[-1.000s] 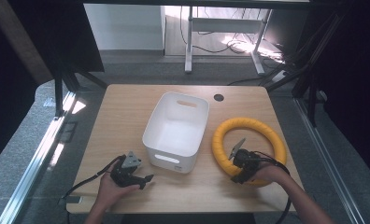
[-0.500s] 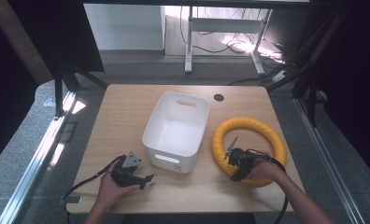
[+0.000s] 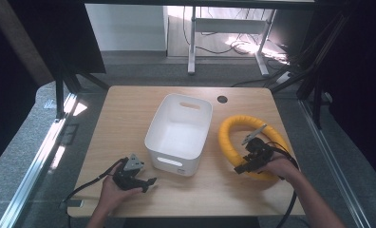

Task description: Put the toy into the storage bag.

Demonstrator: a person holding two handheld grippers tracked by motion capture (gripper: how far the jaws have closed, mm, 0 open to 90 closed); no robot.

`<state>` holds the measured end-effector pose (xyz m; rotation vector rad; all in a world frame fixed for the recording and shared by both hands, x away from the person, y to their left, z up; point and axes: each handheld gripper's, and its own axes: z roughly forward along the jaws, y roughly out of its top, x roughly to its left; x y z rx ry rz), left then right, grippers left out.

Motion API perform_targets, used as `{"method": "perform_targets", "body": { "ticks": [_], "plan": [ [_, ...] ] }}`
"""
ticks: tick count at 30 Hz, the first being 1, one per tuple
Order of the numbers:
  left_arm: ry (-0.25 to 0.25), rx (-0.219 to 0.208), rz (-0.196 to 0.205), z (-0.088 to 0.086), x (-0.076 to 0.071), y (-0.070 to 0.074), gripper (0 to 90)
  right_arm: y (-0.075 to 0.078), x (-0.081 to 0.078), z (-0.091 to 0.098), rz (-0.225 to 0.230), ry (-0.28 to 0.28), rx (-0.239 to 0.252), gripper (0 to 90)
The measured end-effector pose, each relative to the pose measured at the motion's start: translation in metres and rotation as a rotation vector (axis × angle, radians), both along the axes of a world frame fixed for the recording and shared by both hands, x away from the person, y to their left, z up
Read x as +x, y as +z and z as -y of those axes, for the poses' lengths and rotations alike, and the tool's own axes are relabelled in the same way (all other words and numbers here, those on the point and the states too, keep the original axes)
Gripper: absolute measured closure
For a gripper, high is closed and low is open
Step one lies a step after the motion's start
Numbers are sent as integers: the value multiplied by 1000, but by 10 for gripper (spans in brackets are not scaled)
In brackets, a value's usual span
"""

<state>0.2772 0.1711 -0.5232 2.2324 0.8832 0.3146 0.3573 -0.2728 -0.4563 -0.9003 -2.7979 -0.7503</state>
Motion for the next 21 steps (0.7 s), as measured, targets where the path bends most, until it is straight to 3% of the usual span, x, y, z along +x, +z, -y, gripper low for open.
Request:
{"method": "perform_targets", "body": {
  "ticks": [1,2,4,14,21],
  "plan": [
    [-1,1,0,0,0,0,210,6,1,5,7,-22,44,508],
    [-1,1,1,0,0,0,210,6,1,5,7,-22,44,508],
    [-2,2,0,0,0,0,210,13,2,12,25,-46,98,509],
    [-2,-2,-3,1,1,-1,210,24,-2,26,66,-77,210,508],
    [-2,-4,-2,0,1,-1,210,32,-4,35,104,-114,323,508]
  ]
}}
